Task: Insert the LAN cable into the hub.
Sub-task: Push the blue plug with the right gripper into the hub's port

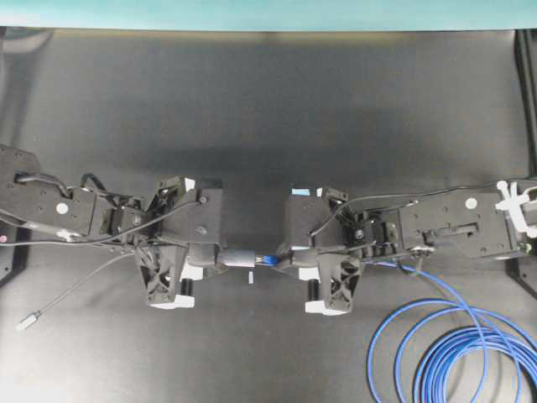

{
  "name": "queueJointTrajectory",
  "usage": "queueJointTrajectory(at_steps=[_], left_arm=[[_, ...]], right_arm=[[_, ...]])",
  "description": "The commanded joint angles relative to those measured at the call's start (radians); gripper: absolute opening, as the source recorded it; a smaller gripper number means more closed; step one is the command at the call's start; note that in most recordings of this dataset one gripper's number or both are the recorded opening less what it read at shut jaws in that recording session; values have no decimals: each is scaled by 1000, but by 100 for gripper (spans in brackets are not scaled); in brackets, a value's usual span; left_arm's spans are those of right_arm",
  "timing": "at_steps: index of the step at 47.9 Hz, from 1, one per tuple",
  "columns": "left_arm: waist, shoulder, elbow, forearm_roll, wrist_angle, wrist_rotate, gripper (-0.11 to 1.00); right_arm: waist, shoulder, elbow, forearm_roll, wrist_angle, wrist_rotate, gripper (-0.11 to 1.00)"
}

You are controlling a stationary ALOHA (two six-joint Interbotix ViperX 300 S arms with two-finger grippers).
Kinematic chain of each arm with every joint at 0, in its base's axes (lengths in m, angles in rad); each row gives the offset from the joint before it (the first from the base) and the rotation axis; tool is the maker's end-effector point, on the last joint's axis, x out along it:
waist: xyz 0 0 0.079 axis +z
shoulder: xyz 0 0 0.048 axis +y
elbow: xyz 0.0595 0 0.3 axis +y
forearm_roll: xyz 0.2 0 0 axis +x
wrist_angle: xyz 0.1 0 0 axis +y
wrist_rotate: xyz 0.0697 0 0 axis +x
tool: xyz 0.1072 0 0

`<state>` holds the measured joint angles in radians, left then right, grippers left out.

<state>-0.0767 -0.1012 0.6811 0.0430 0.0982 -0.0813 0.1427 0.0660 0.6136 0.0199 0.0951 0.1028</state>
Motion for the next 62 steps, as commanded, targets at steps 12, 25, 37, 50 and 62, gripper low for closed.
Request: queueJointTrajectory(at_steps=[12, 25, 37, 50, 62], left_arm=[[3, 29, -83, 3, 60, 41, 28], [9, 46, -100, 3, 54, 41, 28], [9, 58, -106, 3, 2, 37, 28], [9, 77, -112, 3, -2, 37, 28], [9, 87, -123, 3, -15, 38, 28]], right_arm=[[-2, 8, -37, -6, 11, -8, 9], [-3, 8, -40, -6, 5, -6, 9], [-9, 20, -63, -8, -12, -8, 9], [-11, 26, -72, -8, -25, -8, 9], [-12, 28, -74, -8, -44, -8, 9]])
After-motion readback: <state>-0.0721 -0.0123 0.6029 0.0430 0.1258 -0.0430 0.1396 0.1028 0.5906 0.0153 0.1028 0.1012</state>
